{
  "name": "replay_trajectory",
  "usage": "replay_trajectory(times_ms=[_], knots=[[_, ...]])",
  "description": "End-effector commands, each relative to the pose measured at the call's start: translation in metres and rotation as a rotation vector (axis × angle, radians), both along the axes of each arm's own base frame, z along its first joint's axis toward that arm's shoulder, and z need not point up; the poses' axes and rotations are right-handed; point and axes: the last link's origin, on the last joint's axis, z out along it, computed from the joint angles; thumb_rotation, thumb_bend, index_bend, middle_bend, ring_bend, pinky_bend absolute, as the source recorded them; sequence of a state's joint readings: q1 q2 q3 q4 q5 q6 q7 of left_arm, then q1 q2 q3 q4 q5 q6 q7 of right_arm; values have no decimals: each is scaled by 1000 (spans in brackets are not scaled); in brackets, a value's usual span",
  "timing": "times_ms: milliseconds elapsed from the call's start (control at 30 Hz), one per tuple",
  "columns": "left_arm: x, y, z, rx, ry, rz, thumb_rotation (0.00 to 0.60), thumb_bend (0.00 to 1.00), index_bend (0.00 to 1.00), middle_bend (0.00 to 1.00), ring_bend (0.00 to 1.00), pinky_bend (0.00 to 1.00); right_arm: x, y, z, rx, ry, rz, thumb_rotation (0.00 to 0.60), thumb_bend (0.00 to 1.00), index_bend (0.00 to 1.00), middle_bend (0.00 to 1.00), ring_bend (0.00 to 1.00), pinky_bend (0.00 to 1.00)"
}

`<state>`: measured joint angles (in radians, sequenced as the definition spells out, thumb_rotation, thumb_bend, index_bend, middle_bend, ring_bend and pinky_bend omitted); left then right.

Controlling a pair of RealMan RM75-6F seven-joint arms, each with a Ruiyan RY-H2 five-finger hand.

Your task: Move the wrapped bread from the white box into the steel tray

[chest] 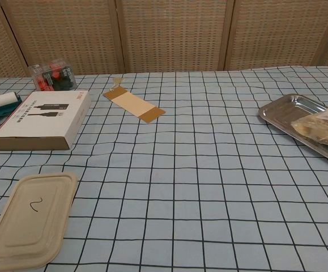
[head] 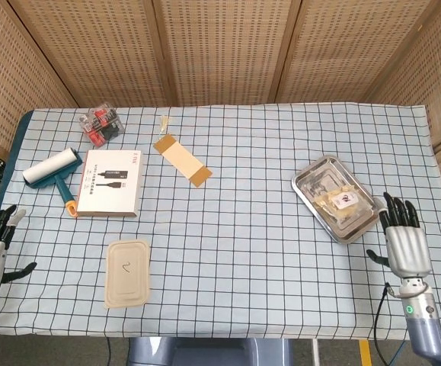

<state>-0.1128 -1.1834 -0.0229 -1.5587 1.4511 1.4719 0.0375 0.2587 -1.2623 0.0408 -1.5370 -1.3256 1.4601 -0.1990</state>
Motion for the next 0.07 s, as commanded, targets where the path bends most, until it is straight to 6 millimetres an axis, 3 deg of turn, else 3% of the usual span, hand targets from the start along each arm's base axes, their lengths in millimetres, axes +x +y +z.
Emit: replay_trajectory(times_ms=[33,67], knots=[[-4,-3,-4,-13,9,4,600,25,0,0,0,0,-8,22,-5,19,-6,14,600,103,0,0,0,0],[-3,-3,-4,-13,10,2,600,25,0,0,0,0,-8,23,-5,24,-5,17,600,103,0,0,0,0]])
